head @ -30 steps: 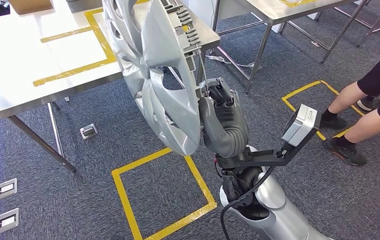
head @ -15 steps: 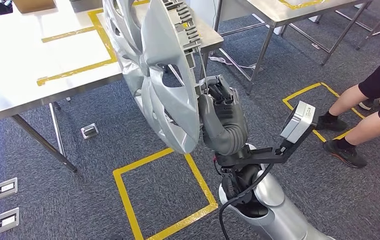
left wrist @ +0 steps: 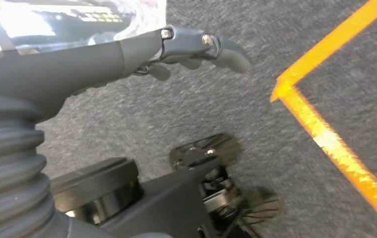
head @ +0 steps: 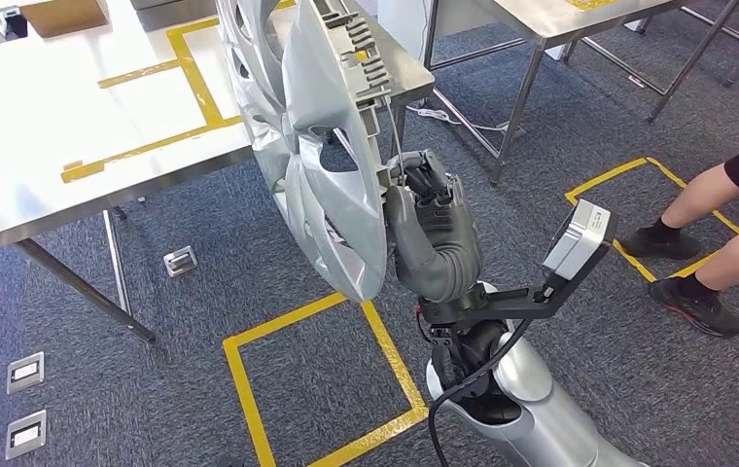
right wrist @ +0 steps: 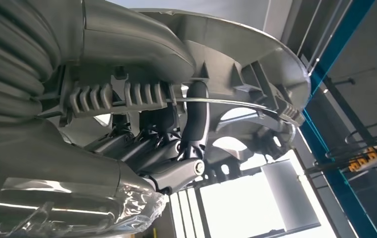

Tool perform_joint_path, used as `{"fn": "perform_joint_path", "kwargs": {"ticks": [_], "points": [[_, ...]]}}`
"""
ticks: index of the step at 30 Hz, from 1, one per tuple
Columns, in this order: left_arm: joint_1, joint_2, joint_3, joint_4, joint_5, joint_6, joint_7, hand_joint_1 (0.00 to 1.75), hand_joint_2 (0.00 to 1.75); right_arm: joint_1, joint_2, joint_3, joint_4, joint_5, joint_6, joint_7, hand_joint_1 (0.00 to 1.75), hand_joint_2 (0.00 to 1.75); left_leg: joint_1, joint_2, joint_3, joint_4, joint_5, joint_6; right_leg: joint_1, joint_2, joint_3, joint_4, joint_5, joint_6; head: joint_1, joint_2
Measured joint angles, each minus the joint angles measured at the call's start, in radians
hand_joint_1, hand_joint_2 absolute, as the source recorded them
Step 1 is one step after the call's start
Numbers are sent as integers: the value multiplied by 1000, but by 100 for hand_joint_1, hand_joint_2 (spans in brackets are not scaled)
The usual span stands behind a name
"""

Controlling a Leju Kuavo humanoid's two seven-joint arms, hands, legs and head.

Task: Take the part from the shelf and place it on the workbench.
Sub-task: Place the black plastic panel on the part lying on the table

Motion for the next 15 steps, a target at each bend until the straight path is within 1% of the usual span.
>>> {"fn": "perform_joint_path", "kwargs": {"ticks": [1,2,3,4,5,6,7,8,9,11,13,14,15], "points": [[0,0,0,0,0,0,0,0,175,0,0,0,1,0,0,-1,175,175,-1,1,-38,69,-24,1,2,-2,6,-1,-5,-4,-2,0],[1,0,0,0,0,0,0,0,175,1,0,0,2,0,0,-2,175,175,-1,1,-79,137,-42,2,3,-2,12,-1,-10,-7,-3,0],[3,0,0,0,0,0,0,0,175,3,0,0,3,0,0,-2,175,175,-2,1,-112,184,-43,2,5,-2,20,-1,-16,-8,-3,0],[5,0,0,0,-1,0,0,0,175,5,0,0,4,0,0,-3,175,175,-2,1,-131,197,-24,2,6,-1,30,-1,-23,-8,-3,0],[5,0,-1,0,-1,0,0,0,175,8,0,1,5,0,0,-3,175,175,-2,1,-131,169,17,2,7,-1,42,-1,-32,-7,-3,0],[6,0,-1,0,-2,0,0,0,175,11,0,1,6,0,0,-3,175,175,-2,1,-116,110,71,4,7,0,56,0,-41,-5,-3,0],[6,0,-1,0,-2,0,0,0,175,12,0,1,6,0,0,-3,175,175,-4,2,-97,52,112,7,8,0,68,-1,-50,-2,-4,0],[6,1,0,0,-3,1,0,0,175,12,0,1,6,0,1,-3,175,175,-7,3,-78,3,141,12,9,0,78,-1,-58,3,-5,0],[6,1,0,1,-4,1,0,0,175,11,0,1,6,0,1,-4,175,175,-10,4,-65,-28,149,16,10,0,82,-1,-63,8,-5,0],[6,1,0,1,-5,1,1,0,175,11,0,0,6,0,2,-5,175,175,-14,5,-57,-48,131,27,10,-1,78,-1,-67,18,-6,0],[6,1,0,1,-6,2,2,0,175,12,0,0,5,0,2,-4,175,175,-9,5,-50,-62,118,36,10,-3,72,9,-77,29,-4,0],[5,1,0,1,-6,3,3,0,175,12,0,0,5,0,2,-4,175,175,-6,4,-47,-65,115,41,10,-3,59,34,-89,34,-2,0],[5,1,0,1,-6,4,3,0,175,13,0,0,5,0,3,-4,175,175,-4,4,-43,-68,112,45,9,-3,34,79,-108,38,0,0]]}}
